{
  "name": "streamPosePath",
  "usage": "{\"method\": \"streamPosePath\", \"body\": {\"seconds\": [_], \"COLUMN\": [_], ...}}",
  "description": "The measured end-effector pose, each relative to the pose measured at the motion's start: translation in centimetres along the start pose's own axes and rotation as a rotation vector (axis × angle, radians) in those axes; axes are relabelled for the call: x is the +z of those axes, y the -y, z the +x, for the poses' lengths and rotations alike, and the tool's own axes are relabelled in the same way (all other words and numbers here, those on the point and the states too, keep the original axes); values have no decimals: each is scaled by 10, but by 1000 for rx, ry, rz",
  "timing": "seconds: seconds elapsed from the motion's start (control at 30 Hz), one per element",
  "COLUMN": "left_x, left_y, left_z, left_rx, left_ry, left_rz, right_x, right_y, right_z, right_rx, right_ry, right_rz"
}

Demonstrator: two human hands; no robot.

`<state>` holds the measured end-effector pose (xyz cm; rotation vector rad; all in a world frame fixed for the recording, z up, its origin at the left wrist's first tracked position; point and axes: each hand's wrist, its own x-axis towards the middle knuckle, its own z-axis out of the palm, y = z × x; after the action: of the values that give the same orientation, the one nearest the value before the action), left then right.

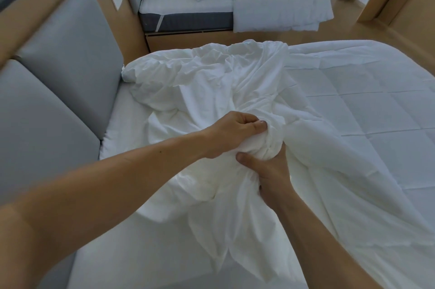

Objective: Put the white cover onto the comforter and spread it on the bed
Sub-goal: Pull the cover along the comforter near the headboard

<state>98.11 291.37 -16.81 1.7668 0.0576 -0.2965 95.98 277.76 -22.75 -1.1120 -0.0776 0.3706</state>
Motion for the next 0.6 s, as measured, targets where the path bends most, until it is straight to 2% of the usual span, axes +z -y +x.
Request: {"method": "streamPosePath", "body": {"seconds": [0.17, 0.3, 0.37, 0.5, 0.6], "left_x": [-16, -20, -22, -40, -47], "left_y": [-6, 15, 27, 61, 102], "left_z": [14, 15, 13, -2, -16], "left_rx": [114, 199, 204, 142, -50], "left_ry": [3, -1, -24, -92, -10], "left_rz": [469, 727, 716, 320, 372], "right_x": [5, -3, -6, -19, -26], "right_y": [3, 11, 10, 11, 14], "right_z": [-5, -2, -2, 2, 8], "right_rx": [239, 390, 386, 312, 293], "right_ry": [64, 172, 138, 10, -45], "right_rz": [22, -195, -282, -287, -163]}}
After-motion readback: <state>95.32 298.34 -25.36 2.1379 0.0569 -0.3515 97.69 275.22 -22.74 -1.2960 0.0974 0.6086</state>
